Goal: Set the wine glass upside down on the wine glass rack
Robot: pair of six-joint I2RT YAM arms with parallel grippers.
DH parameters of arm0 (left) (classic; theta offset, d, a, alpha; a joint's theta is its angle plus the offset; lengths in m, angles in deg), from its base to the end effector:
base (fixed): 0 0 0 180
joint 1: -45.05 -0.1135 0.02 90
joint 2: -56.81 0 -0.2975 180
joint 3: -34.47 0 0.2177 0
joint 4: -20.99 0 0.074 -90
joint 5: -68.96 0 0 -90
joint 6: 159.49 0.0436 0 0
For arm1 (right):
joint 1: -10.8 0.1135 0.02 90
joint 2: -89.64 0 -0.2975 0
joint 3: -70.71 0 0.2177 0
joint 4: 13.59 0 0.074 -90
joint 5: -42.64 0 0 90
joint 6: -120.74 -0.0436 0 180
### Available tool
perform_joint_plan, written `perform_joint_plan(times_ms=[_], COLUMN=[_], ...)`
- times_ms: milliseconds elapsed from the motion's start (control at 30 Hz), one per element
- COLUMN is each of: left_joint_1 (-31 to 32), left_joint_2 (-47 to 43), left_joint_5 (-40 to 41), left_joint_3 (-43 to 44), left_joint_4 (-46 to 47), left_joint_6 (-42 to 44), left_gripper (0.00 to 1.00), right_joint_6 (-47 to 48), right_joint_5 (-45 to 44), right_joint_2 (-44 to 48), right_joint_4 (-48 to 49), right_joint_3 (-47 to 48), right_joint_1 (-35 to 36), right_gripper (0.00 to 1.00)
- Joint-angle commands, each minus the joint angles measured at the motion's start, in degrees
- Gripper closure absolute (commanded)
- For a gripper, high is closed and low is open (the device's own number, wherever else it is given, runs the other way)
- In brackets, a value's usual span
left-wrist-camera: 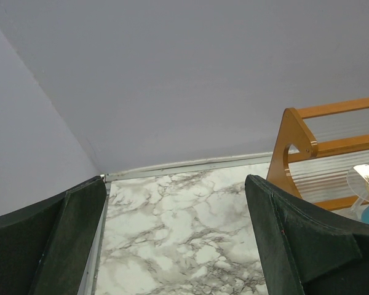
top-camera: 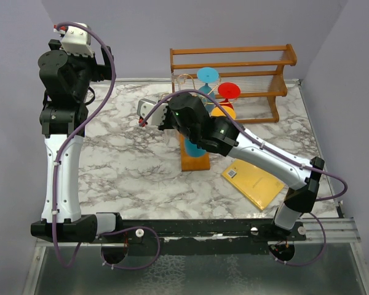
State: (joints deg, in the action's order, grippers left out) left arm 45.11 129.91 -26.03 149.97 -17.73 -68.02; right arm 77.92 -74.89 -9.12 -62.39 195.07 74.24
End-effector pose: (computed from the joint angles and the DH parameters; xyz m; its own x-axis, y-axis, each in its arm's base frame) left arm 0.2115 -0.0040 0.5525 0.0664 0.0255 -0.9975 0.0862 0.9958 0.0312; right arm 0.1813 0.3176 0.4572 0.3227 -0.8091 -0.4912 -0.5392 0.2693 -0.7979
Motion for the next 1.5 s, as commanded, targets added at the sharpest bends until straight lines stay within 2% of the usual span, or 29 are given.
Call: perform_joint_plan(times_ms=[0,533,800,933,1033,1200,1333,1467], left_joint_1=[-0.41,-0.39,-0.41,-0.45,-0.41,-0.41,-0.41,-0.41], left_joint_2=[-0.13,0.18,1.11,1.17,0.95,0.60,-0.03,-0.94], left_joint_5=[-1.57,-3.04,-6.12,-7.81,-8.90,-10.05,-9.15,-7.08], left_joint_3=[0.17,-1.26,-2.49,-4.21,-5.90,-8.79,-10.91,-12.82], left_joint_4=[1.74,2.26,3.47,4.65,6.12,8.00,8.35,8.47], left_joint_6=[0.46,0.11,-0.18,0.10,0.10,-0.83,-2.15,-2.70], left_gripper=[0.01,0.01,0.01,0.01,0.01,0.01,0.01,0.01], right_joint_6=[-3.04,-10.67,-15.94,-19.74,-21.84,-25.60,-26.81,-25.80], right_joint_5=[4.13,15.34,15.69,17.42,18.08,24.06,25.94,21.67], right_joint_2=[2.02,2.58,6.94,9.01,11.65,19.82,27.01,30.56], right_joint_4=[-1.99,-6.17,-5.34,-6.11,-5.71,-0.65,6.39,11.82], right_joint_3=[2.80,7.81,10.50,12.87,11.45,-0.51,-15.17,-25.60], right_joint_1=[0.63,0.56,-1.58,-9.04,-17.48,-36.24,-48.38,-51.33], right_gripper=[0.74,0.62,0.61,0.61,0.60,0.59,0.51,0.28])
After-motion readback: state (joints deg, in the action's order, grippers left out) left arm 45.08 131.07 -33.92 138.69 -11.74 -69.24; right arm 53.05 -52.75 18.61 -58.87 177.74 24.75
